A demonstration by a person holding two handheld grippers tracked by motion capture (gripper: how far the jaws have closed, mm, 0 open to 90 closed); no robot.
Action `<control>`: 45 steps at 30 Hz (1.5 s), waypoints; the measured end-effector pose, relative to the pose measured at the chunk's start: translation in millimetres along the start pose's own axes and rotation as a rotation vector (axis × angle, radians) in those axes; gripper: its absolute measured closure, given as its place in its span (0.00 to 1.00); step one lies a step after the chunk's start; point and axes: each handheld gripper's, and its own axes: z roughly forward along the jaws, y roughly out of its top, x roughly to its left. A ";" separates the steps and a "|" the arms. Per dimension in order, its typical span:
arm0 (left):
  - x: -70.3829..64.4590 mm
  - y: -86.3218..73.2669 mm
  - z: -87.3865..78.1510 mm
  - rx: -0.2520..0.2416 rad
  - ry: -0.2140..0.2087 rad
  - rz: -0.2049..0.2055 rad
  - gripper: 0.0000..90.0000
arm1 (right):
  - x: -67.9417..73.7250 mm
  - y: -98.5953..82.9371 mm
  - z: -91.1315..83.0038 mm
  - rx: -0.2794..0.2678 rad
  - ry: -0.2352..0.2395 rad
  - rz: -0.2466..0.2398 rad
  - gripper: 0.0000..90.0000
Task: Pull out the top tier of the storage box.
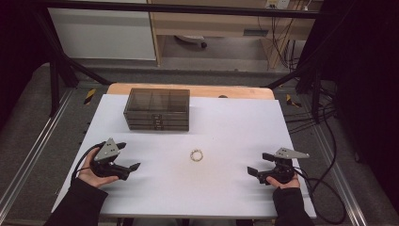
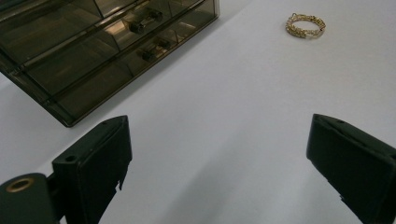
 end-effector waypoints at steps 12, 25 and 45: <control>0.5 11.9 3.0 0.029 0.034 0.099 0.07 | -0.1 -0.1 0.2 0.001 -0.002 -0.002 0.01; -0.5 23.9 8.2 0.061 0.085 0.234 0.07 | -0.1 -0.2 0.5 0.007 -0.003 -0.003 0.01; -3.5 34.7 23.2 0.108 0.166 0.423 0.07 | -0.1 -0.4 0.9 0.008 -0.003 -0.007 0.01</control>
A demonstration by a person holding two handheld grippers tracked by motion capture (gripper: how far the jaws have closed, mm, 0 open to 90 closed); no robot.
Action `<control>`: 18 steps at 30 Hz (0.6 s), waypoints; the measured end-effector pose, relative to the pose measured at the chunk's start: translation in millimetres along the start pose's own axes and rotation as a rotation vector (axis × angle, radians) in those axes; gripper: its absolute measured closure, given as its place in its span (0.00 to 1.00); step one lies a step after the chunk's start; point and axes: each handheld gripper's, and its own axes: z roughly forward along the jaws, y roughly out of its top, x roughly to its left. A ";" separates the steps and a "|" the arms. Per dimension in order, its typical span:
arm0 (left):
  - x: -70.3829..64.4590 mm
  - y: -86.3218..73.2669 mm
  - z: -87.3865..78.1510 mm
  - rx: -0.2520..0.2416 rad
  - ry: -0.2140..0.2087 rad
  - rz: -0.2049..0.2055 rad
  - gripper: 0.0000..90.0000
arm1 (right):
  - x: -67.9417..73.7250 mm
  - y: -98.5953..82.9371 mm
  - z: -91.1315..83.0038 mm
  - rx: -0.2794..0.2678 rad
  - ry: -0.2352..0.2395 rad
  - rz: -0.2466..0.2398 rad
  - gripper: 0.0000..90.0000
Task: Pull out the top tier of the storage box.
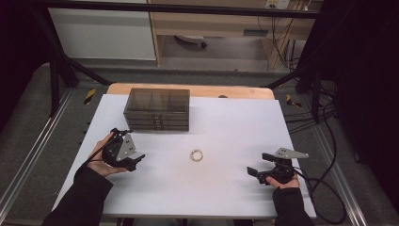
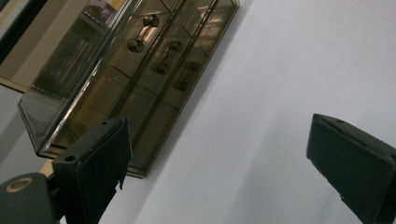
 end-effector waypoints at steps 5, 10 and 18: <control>-0.6 4.1 5.4 0.012 0.020 0.063 0.07 | 0.4 -0.1 0.3 0.002 -0.001 0.004 0.01; -0.7 7.8 10.1 0.030 0.041 0.107 0.08 | 0.4 -0.1 0.2 0.003 -0.001 0.004 0.01; -0.5 9.4 16.2 0.027 0.069 0.165 0.09 | 0.0 -0.1 0.2 0.003 -0.002 -0.002 0.01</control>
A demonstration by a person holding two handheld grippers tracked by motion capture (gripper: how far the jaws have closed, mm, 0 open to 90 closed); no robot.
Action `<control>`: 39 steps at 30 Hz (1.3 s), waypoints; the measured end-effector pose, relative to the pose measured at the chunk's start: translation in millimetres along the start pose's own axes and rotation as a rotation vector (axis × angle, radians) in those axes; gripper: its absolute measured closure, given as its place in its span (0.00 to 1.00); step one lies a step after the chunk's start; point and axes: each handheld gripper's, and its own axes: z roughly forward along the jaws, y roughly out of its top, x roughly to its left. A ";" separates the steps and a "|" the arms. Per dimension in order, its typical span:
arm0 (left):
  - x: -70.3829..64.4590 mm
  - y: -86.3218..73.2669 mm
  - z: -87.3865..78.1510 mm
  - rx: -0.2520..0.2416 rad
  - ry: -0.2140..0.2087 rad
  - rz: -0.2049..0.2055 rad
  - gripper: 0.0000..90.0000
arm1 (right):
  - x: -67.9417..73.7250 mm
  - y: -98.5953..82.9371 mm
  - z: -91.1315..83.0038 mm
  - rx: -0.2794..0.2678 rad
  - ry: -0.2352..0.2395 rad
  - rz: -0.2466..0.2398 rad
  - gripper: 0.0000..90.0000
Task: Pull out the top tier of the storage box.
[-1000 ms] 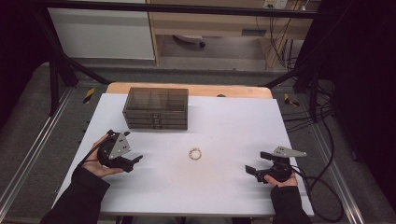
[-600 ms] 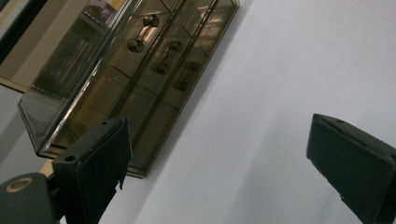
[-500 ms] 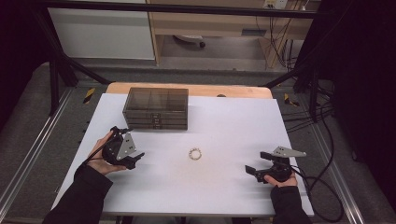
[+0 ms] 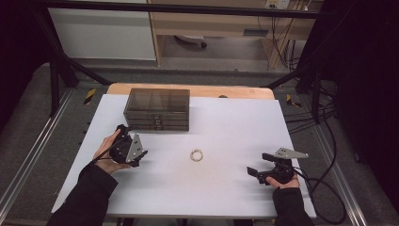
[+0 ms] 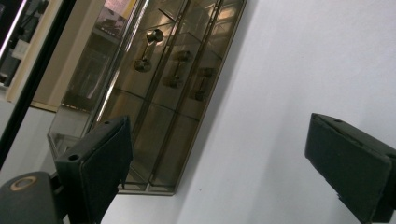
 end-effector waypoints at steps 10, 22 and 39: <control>1.8 3.9 5.2 0.006 0.038 0.065 0.10 | -0.1 0.0 -0.1 0.000 -0.001 -0.001 0.01; 3.8 7.1 15.7 0.020 0.078 0.126 0.14 | 0.0 0.0 -0.2 0.000 -0.003 -0.003 0.01; 6.3 9.0 30.6 0.011 0.155 0.223 0.26 | 0.3 -0.2 0.3 0.002 -0.005 -0.003 0.01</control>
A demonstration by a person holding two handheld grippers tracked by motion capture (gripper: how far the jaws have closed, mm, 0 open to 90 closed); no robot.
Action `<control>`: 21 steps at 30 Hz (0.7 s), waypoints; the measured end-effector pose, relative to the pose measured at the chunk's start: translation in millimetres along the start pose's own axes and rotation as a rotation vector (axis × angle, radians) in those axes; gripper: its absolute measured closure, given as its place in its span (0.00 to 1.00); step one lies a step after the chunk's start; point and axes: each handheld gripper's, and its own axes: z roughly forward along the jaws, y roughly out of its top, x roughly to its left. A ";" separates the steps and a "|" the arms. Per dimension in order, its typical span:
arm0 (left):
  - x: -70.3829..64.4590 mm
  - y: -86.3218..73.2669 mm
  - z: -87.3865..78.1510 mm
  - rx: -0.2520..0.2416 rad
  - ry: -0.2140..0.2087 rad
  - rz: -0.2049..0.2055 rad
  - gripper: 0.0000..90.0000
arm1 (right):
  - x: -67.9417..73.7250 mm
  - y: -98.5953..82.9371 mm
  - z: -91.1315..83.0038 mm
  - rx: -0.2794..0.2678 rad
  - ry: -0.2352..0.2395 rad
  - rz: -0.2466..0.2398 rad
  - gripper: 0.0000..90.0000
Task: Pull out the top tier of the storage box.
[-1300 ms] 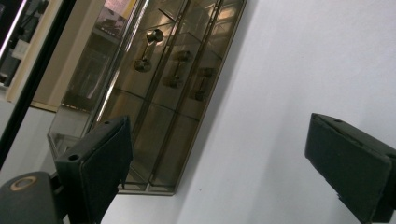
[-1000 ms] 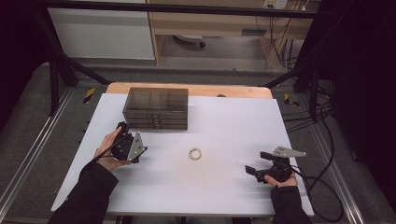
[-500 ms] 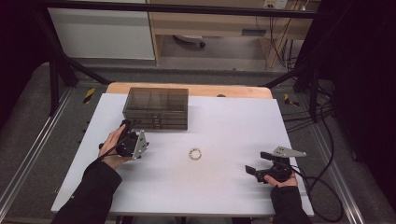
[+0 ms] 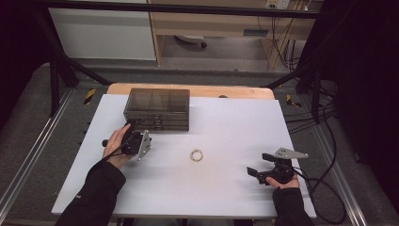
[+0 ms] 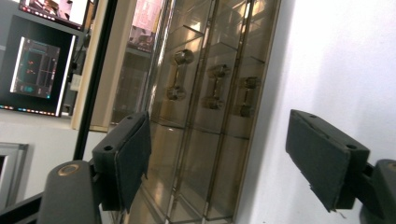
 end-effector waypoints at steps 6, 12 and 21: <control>1.0 -0.5 4.1 0.006 0.027 0.040 0.31 | -0.1 -0.1 0.0 0.001 -0.001 -0.001 0.01; -0.3 0.6 8.2 0.007 0.049 0.051 0.35 | 0.1 0.0 -0.1 0.000 0.000 0.002 0.01; -2.2 3.0 14.4 0.015 0.086 0.087 0.42 | 0.0 0.0 -0.3 -0.001 -0.001 0.002 0.01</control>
